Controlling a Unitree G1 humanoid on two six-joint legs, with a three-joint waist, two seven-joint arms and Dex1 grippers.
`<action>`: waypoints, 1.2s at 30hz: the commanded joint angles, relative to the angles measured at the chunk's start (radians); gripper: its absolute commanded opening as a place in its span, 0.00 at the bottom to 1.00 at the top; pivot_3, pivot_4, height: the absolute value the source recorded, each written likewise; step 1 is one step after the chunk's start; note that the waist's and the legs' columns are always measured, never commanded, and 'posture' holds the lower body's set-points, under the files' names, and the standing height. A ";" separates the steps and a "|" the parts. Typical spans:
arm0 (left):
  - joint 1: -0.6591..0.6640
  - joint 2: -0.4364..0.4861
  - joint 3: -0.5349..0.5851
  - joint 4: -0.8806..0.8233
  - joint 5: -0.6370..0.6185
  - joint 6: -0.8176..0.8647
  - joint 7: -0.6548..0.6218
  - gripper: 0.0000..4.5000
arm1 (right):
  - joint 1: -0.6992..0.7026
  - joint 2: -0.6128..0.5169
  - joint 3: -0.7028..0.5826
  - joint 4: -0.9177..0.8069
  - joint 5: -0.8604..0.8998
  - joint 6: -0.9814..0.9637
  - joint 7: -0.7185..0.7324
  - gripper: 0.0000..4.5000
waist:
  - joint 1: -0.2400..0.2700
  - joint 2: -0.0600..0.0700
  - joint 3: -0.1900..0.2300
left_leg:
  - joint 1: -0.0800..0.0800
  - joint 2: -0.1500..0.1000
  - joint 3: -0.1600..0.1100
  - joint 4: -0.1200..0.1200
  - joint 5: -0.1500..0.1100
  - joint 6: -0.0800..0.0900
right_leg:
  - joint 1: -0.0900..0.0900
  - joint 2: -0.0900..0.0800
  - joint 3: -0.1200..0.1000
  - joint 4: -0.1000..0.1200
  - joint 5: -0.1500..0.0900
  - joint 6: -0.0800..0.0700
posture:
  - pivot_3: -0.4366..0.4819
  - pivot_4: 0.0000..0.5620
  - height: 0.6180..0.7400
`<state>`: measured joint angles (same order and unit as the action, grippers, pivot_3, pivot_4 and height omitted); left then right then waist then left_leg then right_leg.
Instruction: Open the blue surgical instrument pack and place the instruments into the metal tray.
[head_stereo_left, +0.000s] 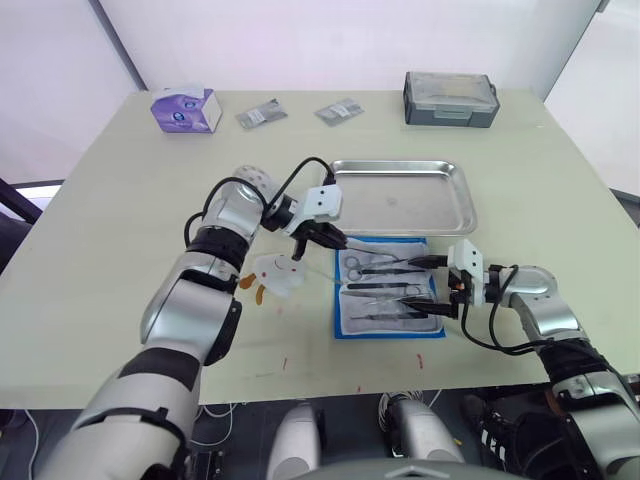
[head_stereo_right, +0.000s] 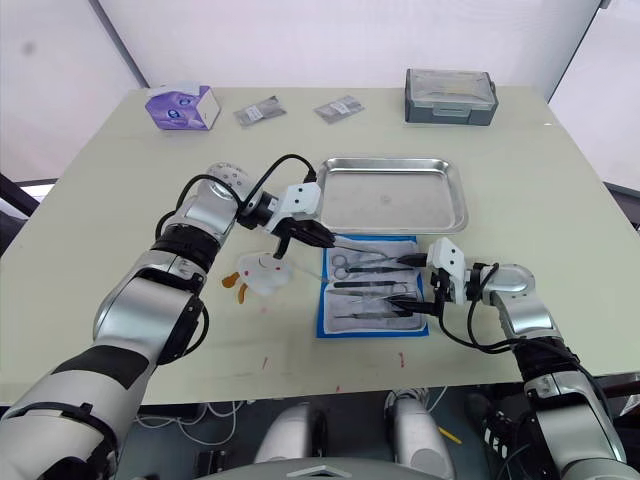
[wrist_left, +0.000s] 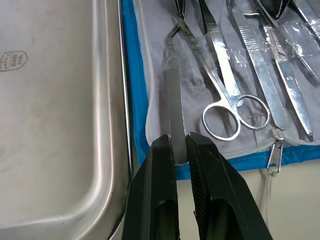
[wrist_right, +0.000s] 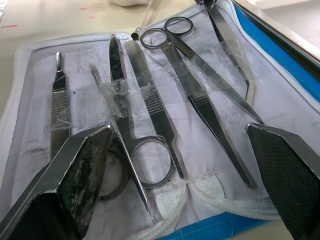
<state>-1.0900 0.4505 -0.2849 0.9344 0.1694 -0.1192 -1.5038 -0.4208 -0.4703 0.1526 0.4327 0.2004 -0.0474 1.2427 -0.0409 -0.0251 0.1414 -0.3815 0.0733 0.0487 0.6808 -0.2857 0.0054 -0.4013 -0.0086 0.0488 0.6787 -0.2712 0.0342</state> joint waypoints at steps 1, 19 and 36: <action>0.000 0.025 0.011 -0.059 -0.019 0.026 -0.004 0.01 | 0.059 -0.014 0.074 0.079 -0.091 0.072 -0.027 1.00 | 0.000 0.000 0.000 | 0.000 0.000 0.000 0.000 0.000 0.000 | 0.000 0.000 0.000 0.000 0.000 0.000 | 0.48 0.27 0.93; 0.117 0.182 0.036 -0.312 -0.096 0.165 -0.045 0.01 | 0.057 -0.002 0.075 0.082 -0.086 0.070 -0.034 1.00 | 0.001 -0.001 -0.001 | 0.000 0.000 0.000 0.000 0.000 0.000 | 0.000 0.000 0.000 0.000 0.000 0.000 | 0.48 0.27 0.93; 0.175 0.325 0.039 -0.517 -0.163 0.289 -0.060 0.01 | 0.053 0.001 0.079 0.089 -0.088 0.066 -0.030 1.00 | 0.001 -0.001 -0.001 | 0.001 0.000 0.000 0.000 0.000 0.000 | 0.000 0.000 0.000 0.000 0.000 0.000 | 0.48 0.27 0.93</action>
<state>-0.9043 0.7562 -0.2750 0.4610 0.0325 0.1596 -1.5433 -0.4199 -0.4668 0.1547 0.4320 0.2004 -0.0458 1.2343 -0.0402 -0.0261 0.1408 -0.3810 0.0738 0.0490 0.6807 -0.2858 0.0055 -0.4013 -0.0088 0.0489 0.6788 -0.2714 0.0338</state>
